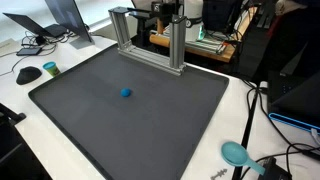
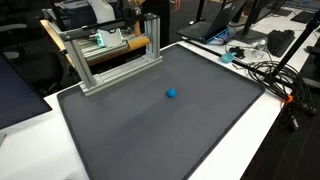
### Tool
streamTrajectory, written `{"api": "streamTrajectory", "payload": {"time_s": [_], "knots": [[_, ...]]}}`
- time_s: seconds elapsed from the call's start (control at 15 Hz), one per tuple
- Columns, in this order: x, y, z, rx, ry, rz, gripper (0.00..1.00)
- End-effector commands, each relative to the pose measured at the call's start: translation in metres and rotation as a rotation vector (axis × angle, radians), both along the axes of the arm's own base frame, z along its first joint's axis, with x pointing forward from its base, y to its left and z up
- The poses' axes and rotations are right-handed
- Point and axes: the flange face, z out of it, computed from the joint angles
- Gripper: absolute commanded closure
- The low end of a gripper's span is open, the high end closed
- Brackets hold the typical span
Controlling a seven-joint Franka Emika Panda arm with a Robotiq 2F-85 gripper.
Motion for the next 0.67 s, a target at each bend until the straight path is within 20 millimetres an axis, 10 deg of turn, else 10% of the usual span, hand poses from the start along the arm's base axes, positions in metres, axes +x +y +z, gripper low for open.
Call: {"api": "streamTrajectory", "payload": {"time_s": [0.0,0.6], "knots": [[0.0002,0.0002,0.0006,0.000,0.001,0.000,0.00],[0.0021,-0.0005,-0.0003,0.019,-0.023,0.019,0.00]]}}
